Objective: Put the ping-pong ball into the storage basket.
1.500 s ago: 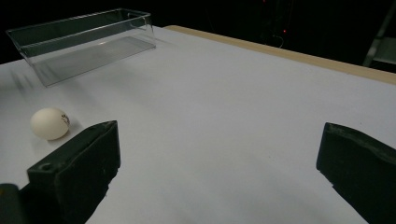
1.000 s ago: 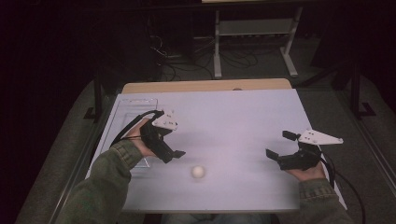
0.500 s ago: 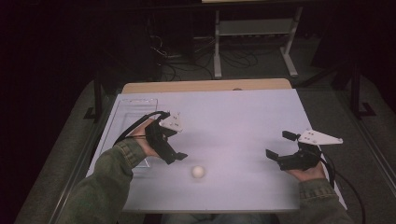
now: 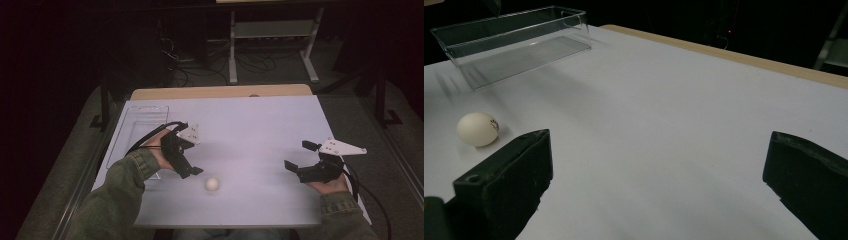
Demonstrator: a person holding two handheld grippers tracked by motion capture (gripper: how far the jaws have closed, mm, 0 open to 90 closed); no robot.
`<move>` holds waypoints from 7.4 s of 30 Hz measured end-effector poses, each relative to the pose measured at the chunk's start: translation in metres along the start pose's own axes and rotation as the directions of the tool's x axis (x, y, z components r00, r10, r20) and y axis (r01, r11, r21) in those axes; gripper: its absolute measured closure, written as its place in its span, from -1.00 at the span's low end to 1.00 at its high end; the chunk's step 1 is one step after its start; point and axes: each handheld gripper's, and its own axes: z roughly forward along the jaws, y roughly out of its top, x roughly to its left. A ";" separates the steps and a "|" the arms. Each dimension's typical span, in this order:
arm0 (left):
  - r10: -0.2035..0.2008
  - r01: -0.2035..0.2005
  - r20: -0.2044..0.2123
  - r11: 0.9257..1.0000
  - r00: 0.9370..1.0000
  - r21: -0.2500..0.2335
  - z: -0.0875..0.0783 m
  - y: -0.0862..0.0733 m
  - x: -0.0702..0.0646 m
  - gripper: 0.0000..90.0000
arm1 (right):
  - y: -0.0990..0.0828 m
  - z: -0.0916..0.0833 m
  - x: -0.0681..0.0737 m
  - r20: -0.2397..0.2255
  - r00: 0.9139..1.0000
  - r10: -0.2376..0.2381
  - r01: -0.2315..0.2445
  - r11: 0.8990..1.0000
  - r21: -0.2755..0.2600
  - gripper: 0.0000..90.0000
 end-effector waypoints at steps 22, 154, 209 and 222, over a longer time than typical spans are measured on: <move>0.047 -0.050 0.047 0.996 0.998 0.078 0.019 0.014 -0.008 -1.00 | 0.000 -0.001 -0.001 0.001 1.000 0.001 -0.001 1.000 0.003 -1.00; 0.172 -0.248 0.211 0.875 0.962 0.417 0.103 0.030 -0.033 0.02 | -0.001 0.001 -0.001 -0.016 1.000 -0.005 0.005 1.000 0.029 -1.00; 0.123 -0.212 0.216 0.863 0.969 0.459 0.063 0.044 -0.024 0.13 | -0.001 0.000 0.000 -0.017 1.000 -0.004 0.005 0.999 0.034 -1.00; 0.117 -0.204 0.213 0.868 0.970 0.453 0.041 0.043 -0.018 0.13 | -0.001 0.001 0.001 -0.013 1.000 -0.006 0.006 0.999 0.037 -1.00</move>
